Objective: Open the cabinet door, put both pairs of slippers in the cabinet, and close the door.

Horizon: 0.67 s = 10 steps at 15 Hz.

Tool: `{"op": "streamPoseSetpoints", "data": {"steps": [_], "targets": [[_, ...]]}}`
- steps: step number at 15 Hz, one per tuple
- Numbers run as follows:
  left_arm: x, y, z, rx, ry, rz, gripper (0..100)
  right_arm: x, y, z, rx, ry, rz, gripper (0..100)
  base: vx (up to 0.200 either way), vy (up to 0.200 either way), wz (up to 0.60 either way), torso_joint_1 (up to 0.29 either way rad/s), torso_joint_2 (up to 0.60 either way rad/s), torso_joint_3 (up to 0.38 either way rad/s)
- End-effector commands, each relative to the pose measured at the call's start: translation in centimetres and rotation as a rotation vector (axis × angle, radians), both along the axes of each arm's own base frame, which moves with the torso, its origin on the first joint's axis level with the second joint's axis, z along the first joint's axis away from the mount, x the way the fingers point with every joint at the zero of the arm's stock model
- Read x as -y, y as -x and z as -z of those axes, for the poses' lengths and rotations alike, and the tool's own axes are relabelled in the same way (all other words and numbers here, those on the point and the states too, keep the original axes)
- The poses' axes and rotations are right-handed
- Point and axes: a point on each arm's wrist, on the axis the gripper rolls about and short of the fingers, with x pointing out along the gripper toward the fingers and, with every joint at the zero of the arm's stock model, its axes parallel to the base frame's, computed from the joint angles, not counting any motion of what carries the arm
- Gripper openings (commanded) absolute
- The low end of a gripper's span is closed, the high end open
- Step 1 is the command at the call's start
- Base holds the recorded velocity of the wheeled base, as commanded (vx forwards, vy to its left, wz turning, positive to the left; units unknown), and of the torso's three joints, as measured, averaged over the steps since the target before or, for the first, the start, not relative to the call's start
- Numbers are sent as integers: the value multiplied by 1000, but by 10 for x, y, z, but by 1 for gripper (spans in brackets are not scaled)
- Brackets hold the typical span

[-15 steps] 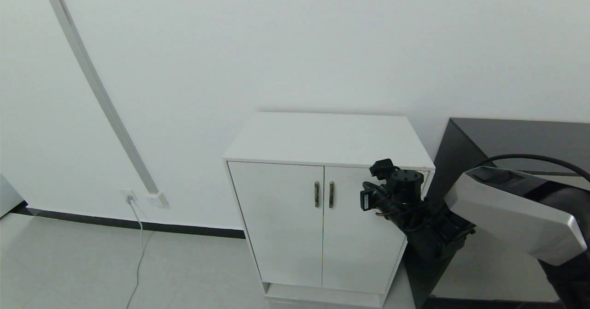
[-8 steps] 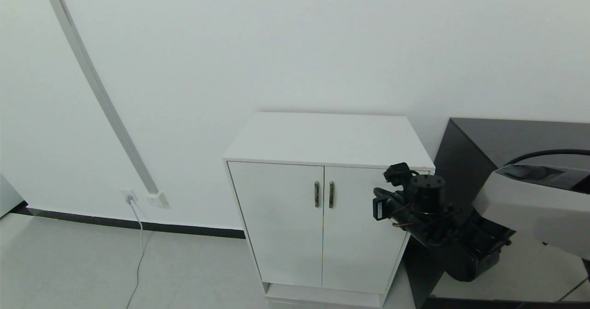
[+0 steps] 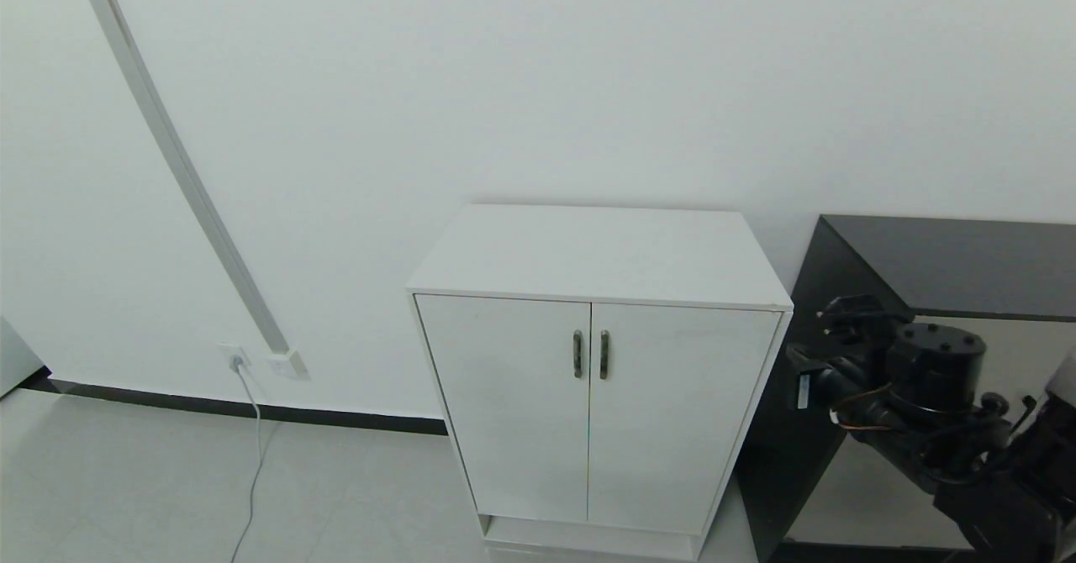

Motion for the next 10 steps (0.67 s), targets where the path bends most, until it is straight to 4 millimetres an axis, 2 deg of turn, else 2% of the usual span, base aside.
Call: {"op": "streamPoseSetpoints", "data": {"steps": [1, 5, 10], "targets": [[0, 0, 0, 0, 0, 0, 0, 32, 33, -24, 45, -1, 120, 0, 0, 0, 0, 0, 0, 0], [0, 0, 0, 0, 0, 0, 0, 62, 89, -29, 31, 5, 204, 0, 0, 0, 0, 0, 0, 0], [0, 0, 0, 0, 3, 0, 0, 79, 139, -38, 55, 14, 263, 0, 0, 0, 0, 0, 0, 0]]}}
